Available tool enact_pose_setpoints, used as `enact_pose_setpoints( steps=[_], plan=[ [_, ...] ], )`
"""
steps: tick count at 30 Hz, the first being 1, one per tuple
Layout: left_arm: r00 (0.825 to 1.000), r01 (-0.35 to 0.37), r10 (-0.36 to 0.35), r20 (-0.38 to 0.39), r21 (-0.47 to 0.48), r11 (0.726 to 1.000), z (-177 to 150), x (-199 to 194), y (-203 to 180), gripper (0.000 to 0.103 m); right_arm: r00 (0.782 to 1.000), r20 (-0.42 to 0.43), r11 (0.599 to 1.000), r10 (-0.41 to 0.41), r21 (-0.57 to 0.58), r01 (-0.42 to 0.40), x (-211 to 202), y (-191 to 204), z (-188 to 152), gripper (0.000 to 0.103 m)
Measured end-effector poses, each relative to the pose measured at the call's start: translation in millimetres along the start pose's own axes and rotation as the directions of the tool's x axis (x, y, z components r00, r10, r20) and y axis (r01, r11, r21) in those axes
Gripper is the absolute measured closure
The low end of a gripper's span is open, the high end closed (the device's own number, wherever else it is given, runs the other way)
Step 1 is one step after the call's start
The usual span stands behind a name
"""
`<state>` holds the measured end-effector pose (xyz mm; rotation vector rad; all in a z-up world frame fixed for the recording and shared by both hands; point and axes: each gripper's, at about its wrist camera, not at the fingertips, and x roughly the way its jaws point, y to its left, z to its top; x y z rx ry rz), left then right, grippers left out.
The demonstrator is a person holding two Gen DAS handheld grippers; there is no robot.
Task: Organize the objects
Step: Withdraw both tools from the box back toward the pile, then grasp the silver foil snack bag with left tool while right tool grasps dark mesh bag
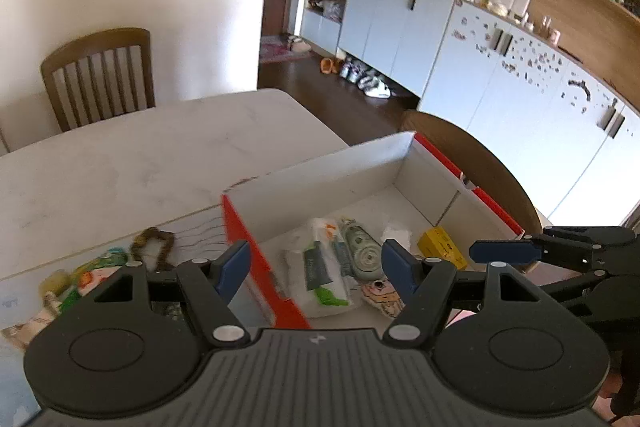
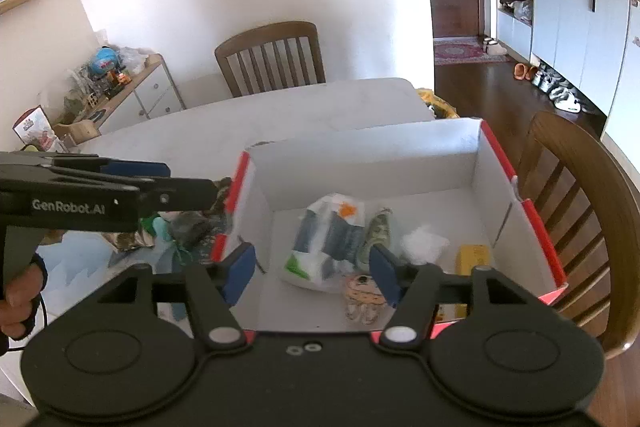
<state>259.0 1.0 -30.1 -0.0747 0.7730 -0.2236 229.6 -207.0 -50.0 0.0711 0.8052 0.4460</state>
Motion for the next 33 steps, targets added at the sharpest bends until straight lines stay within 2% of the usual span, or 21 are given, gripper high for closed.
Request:
enact_pose_setpoints(
  steps=[3,4,7,12,16,27,29,31,33],
  plan=[
    [1.000,-0.012,0.012,0.023,-0.012,1.000,-5.3,-13.6,11.8,0.030,1.000,0.009,1.000,0.005,-0.009,-0.005,-1.4,14.9,0.0,0.039],
    [0.999,-0.020,0.021,0.030,-0.015,1.000,-6.9,-18.2,15.5,0.027,1.000,0.010,1.000,0.008,-0.011,-0.008,-1.6,18.7,0.2,0.036],
    [0.998,-0.041,0.042,0.056,-0.026,0.999,-13.8,-32.4,26.9,0.026,1.000,0.020,1.000,0.014,-0.018,-0.013,-1.9,33.6,-1.0,0.028],
    [0.995,-0.062,0.066,0.080,-0.054,0.997,-24.9,-51.2,48.2,0.026,0.999,0.021,0.999,0.027,-0.035,-0.026,0.6,57.8,-4.2,0.025],
    [0.992,-0.063,0.071,0.100,-0.082,0.995,-34.8,-65.6,67.0,0.020,0.999,0.022,0.998,0.038,-0.049,-0.037,3.8,76.3,-4.5,0.021],
    [0.989,-0.091,0.103,0.109,-0.109,0.990,-60.4,-90.1,113.3,0.016,0.998,0.018,0.996,0.061,-0.070,-0.059,15.6,124.0,-7.1,0.013],
    [0.988,-0.096,0.109,0.107,-0.118,0.988,-64.9,-92.7,121.4,0.011,0.997,0.017,0.995,0.069,-0.069,-0.068,17.8,131.2,-7.0,0.010],
    [0.987,-0.107,0.121,0.110,-0.127,0.986,-69.2,-95.2,129.2,0.001,0.997,0.015,0.995,0.073,-0.070,-0.071,20.0,137.4,-7.3,0.006],
    [0.986,-0.108,0.123,0.110,-0.132,0.985,-72.8,-97.8,136.8,0.000,0.997,0.015,0.994,0.079,-0.071,-0.078,22.1,143.7,-7.6,0.005]
  ],
)
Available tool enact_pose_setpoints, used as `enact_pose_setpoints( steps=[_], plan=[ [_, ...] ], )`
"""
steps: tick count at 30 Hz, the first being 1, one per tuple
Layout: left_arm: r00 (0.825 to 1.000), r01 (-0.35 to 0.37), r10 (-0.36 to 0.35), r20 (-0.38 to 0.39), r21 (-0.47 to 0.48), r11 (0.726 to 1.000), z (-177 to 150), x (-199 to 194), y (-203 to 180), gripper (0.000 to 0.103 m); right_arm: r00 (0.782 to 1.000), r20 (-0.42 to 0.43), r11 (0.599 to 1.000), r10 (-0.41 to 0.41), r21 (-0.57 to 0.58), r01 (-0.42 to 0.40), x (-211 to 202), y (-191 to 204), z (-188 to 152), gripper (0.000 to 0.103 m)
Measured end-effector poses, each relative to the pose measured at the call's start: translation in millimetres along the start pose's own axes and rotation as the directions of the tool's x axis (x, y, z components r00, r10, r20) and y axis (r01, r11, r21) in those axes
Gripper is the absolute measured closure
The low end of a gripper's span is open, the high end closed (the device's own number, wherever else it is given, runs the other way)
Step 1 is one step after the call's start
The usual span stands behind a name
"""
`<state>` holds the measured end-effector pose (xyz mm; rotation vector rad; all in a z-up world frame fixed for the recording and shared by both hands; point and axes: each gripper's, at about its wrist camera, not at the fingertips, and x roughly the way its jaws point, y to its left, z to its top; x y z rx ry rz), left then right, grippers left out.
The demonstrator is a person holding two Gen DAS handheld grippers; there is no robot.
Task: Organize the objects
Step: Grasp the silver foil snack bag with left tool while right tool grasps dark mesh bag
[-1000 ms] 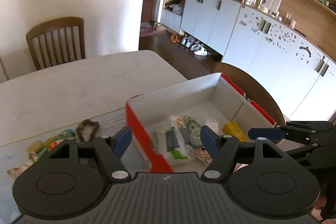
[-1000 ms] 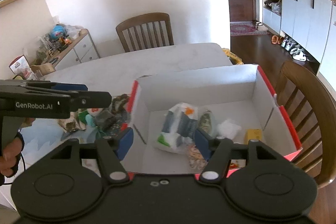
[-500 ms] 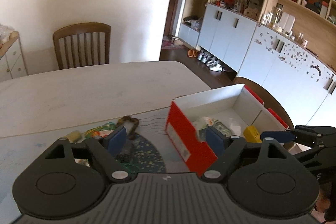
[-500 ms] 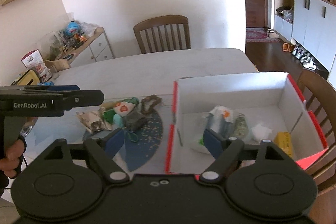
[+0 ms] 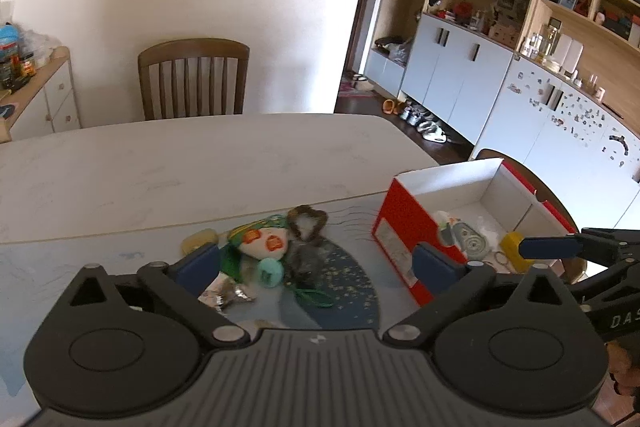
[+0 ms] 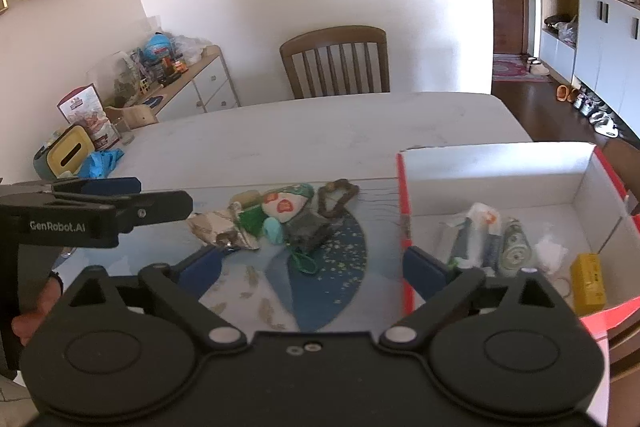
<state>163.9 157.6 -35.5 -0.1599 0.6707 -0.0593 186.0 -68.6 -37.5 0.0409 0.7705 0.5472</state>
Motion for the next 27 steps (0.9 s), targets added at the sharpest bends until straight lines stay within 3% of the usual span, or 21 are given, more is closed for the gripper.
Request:
enact_pose_setpoints(
  steps=[20,27],
  plan=[
    [0.997,-0.081,0.081,-0.018,-0.004,0.997,-31.5,16.5,65.6,0.000,0.998,-0.059,0.999,0.016,-0.034,-0.018,52.9,35.3,11.7,0.005],
    [0.986,-0.166,0.167,-0.023,0.050,0.985,-41.4,45.4,82.0,0.000,0.995,-0.100,0.999,-0.008,-0.034,0.005,86.1,33.6,15.1,0.007]
  ],
)
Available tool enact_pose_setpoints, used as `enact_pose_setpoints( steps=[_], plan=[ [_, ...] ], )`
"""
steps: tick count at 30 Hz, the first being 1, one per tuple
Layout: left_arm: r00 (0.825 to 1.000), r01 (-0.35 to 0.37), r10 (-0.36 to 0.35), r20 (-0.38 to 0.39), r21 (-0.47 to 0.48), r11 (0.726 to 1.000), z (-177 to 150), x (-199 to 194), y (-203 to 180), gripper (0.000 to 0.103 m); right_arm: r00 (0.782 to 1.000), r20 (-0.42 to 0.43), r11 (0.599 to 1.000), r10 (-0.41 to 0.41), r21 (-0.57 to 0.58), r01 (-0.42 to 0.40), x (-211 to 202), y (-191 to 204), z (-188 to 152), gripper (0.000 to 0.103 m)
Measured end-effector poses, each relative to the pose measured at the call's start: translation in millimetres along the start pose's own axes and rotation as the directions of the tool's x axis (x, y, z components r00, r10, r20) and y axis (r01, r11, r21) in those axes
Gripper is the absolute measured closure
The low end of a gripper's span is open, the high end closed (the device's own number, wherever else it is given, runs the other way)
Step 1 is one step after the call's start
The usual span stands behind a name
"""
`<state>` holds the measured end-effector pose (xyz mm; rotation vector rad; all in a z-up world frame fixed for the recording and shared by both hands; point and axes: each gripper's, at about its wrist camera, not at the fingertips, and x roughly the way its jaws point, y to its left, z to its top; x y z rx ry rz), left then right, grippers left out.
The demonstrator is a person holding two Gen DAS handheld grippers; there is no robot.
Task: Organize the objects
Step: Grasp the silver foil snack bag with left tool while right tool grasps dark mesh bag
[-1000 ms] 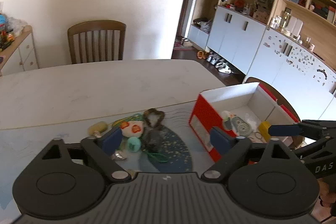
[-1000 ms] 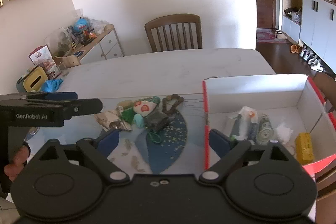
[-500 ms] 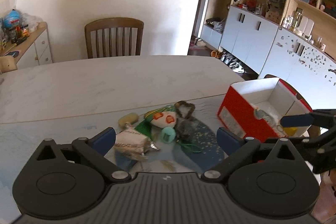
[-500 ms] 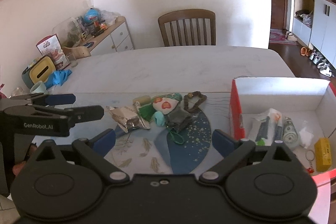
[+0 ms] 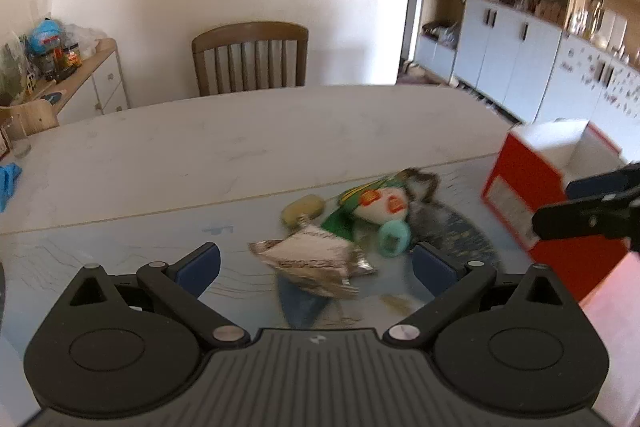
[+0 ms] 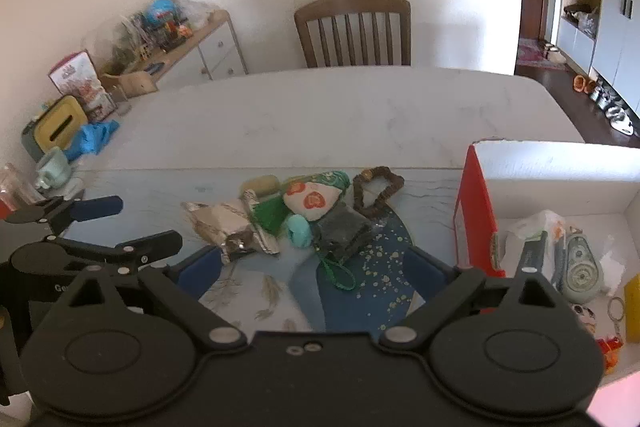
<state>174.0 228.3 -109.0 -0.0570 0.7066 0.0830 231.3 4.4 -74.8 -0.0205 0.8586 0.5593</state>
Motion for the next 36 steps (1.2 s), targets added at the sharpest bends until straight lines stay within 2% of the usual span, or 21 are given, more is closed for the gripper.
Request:
enact_pose_setpoints(
  steps=[3,7,9,20,27,33,36],
  plan=[
    [1.000,-0.008,0.008,-0.003,0.036,0.999,-1.0,14.7,1.4,0.000,1.000,-0.018,1.000,-0.014,0.008,0.014,14.3,-3.6,3.2,0.008],
    [0.999,0.027,-0.025,-0.021,0.079,0.996,-0.2,33.7,2.0,0.000,0.998,-0.057,1.000,0.004,-0.021,-0.005,32.7,-4.5,7.2,0.016],
    [0.998,0.042,-0.038,-0.040,0.098,0.994,0.2,44.5,1.4,0.000,0.997,-0.078,0.998,-0.012,-0.056,0.007,43.8,-2.4,9.1,0.016],
    [0.995,0.011,0.003,-0.099,0.141,0.990,-2.3,92.9,5.0,0.000,0.986,-0.150,0.996,-0.073,-0.059,0.065,94.0,-23.6,17.6,0.029],
    [0.992,0.019,0.000,-0.127,0.146,0.989,-4.0,108.0,5.7,0.001,0.986,-0.157,0.998,-0.059,0.003,0.061,110.5,-33.1,24.2,0.035],
    [0.989,0.045,-0.024,-0.145,0.141,0.989,-7.9,113.2,5.5,0.001,0.981,-0.192,0.999,-0.042,0.002,0.043,125.5,-29.4,23.2,0.041],
    [0.987,0.062,-0.039,-0.154,0.144,0.988,-9.9,114.9,4.1,0.006,0.979,-0.199,0.999,-0.031,0.014,0.035,128.4,-30.1,22.6,0.043]
  ],
)
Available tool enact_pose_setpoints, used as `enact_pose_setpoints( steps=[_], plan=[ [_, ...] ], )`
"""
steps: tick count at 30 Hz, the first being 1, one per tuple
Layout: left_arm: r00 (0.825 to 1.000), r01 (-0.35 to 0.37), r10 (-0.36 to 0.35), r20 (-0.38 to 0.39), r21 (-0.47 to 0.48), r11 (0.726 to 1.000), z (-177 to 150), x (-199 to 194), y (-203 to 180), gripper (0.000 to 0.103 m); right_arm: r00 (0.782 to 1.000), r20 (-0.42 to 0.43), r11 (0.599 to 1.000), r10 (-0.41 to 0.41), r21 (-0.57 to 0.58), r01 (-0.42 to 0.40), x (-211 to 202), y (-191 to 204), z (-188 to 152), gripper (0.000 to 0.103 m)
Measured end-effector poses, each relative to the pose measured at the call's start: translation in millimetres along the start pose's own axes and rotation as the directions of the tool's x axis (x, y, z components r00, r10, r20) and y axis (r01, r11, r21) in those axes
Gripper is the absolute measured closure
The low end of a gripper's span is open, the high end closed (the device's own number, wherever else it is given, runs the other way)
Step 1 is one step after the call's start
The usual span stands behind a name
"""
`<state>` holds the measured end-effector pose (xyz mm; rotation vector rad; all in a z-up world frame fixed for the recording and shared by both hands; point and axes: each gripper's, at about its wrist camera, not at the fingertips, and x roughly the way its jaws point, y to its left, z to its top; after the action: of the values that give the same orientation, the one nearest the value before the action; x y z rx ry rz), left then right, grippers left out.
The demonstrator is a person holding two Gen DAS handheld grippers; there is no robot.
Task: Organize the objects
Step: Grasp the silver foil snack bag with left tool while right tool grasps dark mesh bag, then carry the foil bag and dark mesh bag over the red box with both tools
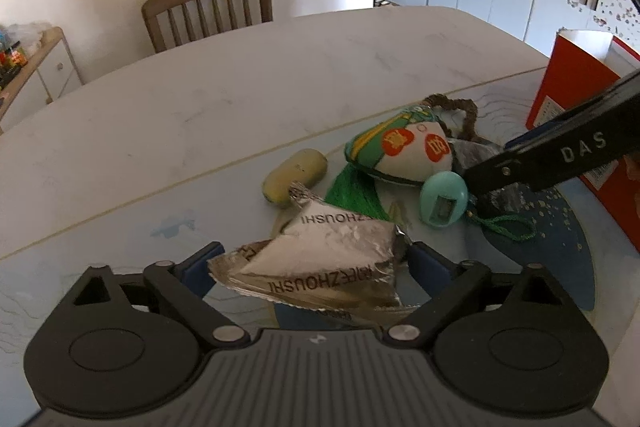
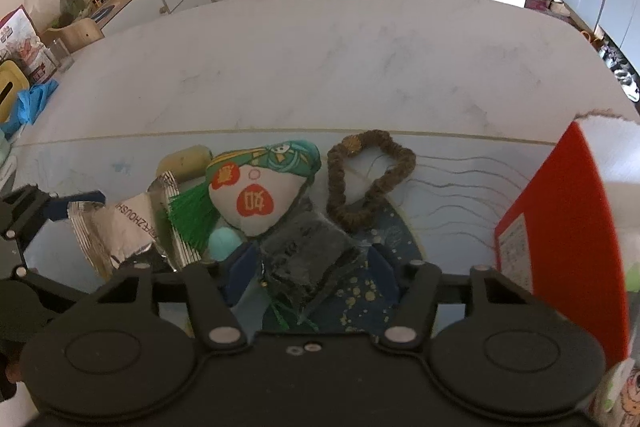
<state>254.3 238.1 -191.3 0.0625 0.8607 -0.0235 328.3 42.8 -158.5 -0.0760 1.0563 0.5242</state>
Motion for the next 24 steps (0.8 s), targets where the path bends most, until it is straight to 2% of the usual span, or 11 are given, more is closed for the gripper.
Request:
enact_pose_setpoints(
  steps=[3,9,12,14,17,20,24],
  plan=[
    [1.000,0.006,-0.006,-0.001,0.005,1.000,-1.7,1.2,-1.9,0.011,1.000,-0.008,1.000,0.009,0.004,-0.009,2.3,1.2,0.3,0.045],
    [1.000,0.010,-0.010,0.002,-0.010,1.000,-4.3,-1.4,-2.1,0.020,0.999,-0.022,0.999,0.031,0.013,-0.031,6.4,2.1,-0.7,0.056],
    [1.000,0.006,-0.006,0.004,-0.020,1.000,-4.7,-5.4,-1.9,0.025,0.999,-0.016,0.999,0.034,0.010,-0.033,5.0,3.3,-1.2,0.064],
    [1.000,-0.001,0.001,-0.002,-0.022,1.000,-5.4,-7.1,-2.3,0.027,1.000,-0.009,1.000,0.027,0.002,-0.027,3.2,3.5,-1.1,0.074],
    [1.000,-0.019,0.019,-0.003,-0.020,1.000,-6.4,-10.7,-4.4,0.031,1.000,0.000,1.000,0.028,0.007,-0.028,-0.8,2.9,-1.3,0.083],
    [1.000,-0.023,0.023,-0.008,-0.029,0.999,-6.3,-14.5,-5.0,0.033,1.000,0.020,1.000,0.014,0.007,-0.014,-6.4,4.4,-2.0,0.088],
    [0.999,-0.037,0.036,-0.013,-0.033,0.999,-9.0,-19.8,-6.5,0.034,0.999,0.045,1.000,0.014,0.020,-0.015,-17.7,1.9,-6.5,0.089]
  ],
)
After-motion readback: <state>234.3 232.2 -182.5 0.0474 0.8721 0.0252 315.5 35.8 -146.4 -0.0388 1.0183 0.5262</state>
